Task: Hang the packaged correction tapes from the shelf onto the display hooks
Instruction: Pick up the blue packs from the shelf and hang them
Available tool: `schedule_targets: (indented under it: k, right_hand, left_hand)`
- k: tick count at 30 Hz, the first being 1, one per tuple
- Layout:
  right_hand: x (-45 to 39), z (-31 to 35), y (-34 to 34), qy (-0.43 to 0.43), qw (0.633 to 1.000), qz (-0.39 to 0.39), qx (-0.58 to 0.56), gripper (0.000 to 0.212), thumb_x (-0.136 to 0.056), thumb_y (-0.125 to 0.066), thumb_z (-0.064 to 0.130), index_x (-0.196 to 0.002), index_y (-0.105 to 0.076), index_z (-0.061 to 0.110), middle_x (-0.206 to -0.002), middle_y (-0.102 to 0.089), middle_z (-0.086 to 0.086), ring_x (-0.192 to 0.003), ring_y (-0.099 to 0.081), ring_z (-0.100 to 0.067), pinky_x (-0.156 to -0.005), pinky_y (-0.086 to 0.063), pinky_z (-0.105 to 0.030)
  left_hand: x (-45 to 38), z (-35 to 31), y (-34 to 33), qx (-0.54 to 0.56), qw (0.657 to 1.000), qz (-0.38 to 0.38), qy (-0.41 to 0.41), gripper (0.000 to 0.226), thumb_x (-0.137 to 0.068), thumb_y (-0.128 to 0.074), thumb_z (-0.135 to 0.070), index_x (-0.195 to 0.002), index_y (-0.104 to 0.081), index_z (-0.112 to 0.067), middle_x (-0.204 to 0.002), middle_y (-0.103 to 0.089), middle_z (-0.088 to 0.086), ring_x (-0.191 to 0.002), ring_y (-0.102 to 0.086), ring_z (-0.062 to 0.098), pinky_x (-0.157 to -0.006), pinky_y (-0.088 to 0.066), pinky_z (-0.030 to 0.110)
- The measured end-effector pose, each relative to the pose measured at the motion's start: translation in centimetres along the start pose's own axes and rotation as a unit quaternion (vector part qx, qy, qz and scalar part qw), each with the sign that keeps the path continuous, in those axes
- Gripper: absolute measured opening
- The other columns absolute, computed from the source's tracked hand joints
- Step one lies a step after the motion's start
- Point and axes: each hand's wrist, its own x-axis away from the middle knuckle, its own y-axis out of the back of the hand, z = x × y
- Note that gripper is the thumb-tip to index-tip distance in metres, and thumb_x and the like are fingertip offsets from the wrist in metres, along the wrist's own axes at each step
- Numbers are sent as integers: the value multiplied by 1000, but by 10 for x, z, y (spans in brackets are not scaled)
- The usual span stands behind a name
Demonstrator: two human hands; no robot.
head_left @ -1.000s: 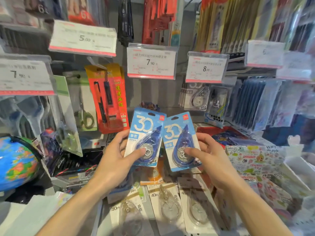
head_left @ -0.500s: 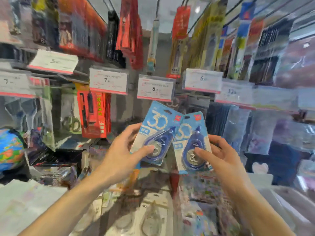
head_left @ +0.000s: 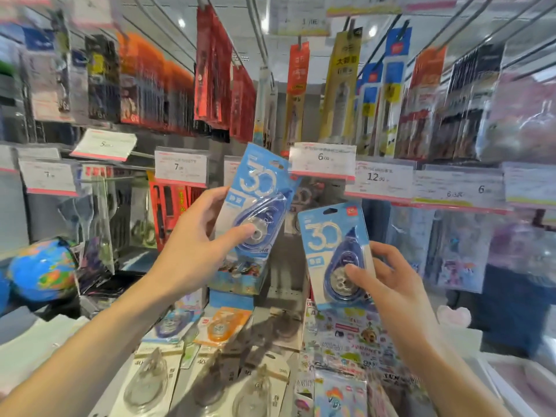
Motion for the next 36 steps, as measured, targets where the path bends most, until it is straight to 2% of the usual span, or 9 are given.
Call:
schedule_targets:
  k: [2,4,9,14,18,23,28,32,36]
  right_hand:
    - [-4,-1,-5,7,1000,5,-7,25,-93,-75,30,-108,-64,46,-104,-82,10,-90,-80,-12,-68,-61,-25]
    - [-7,-1,-13,17,1000,16,-18,24,-95,-73,28,-111,-63,43,-105,-82,9,-91,-80,-12,-65,-61,-19]
    - [-17,0,-28,48,998,12,-48,31,-91,-74,37,-120,-61,41,-114,-81,6,-100,-79,-16,-76,-61,-20]
    - [-26,1,-41,71,996,3,-59,30,-92,-71,36,-118,-61,46,-115,-80,8,-102,-78,-13,-78,-60,-18]
    - [-33,-1,-45,80,994,-19,-74,33,-97,-69,30,-126,-56,39,-117,-80,8,-103,-78,-12,-76,-60,-18]
    - [-37,-4,-46,86,994,-35,-61,33,-98,-69,30,-121,-54,48,-118,-78,14,-105,-77,-8,-79,-60,-17]
    - [-40,-12,-45,88,994,-53,-37,33,-102,-66,27,-123,-51,47,-116,-78,14,-103,-77,-7,-79,-61,-19]
    - [-50,-18,-46,78,994,-72,23,34,-102,-62,37,-131,-45,47,-118,-74,10,-105,-73,-4,-82,-58,-27]
    - [-72,-29,-50,59,990,-92,95,33,-102,-61,39,-128,-42,46,-110,-67,17,-86,-67,15,-61,-50,-8]
  left_hand:
    - [-3,-1,2,7,1000,-4,-8,49,-88,-78,-14,-121,-57,-43,-116,-75,-21,-104,-73,2,-84,-56,16]
    - [-6,-3,5,16,1000,-9,-18,49,-87,-78,-13,-123,-58,-39,-117,-75,-20,-105,-73,2,-85,-55,15]
    - [-13,-3,10,21,999,-5,-33,49,-87,-78,-16,-127,-58,-34,-121,-75,-14,-111,-72,7,-95,-56,33]
    - [-16,-1,15,27,998,-4,-52,55,-78,-77,-30,-129,-58,-31,-123,-75,-11,-112,-71,6,-94,-56,22]
    - [-18,2,18,31,998,-1,-55,55,-78,-78,-28,-129,-57,-31,-123,-75,-8,-112,-72,7,-94,-56,21]
    - [-21,9,20,27,998,5,-55,58,-80,-82,-25,-132,-57,-27,-123,-75,-10,-114,-71,9,-95,-55,20]
    - [-20,16,21,6,999,5,-36,53,-80,-77,-31,-129,-58,-28,-122,-75,-11,-110,-72,10,-93,-57,32]
    - [-23,17,20,-9,1000,-12,-15,48,-78,-78,-36,-122,-59,-33,-116,-76,-14,-104,-74,8,-94,-57,39]
    - [-27,18,13,-35,999,-35,11,38,-81,-82,-39,-112,-60,-38,-108,-78,-18,-99,-75,4,-95,-56,42]
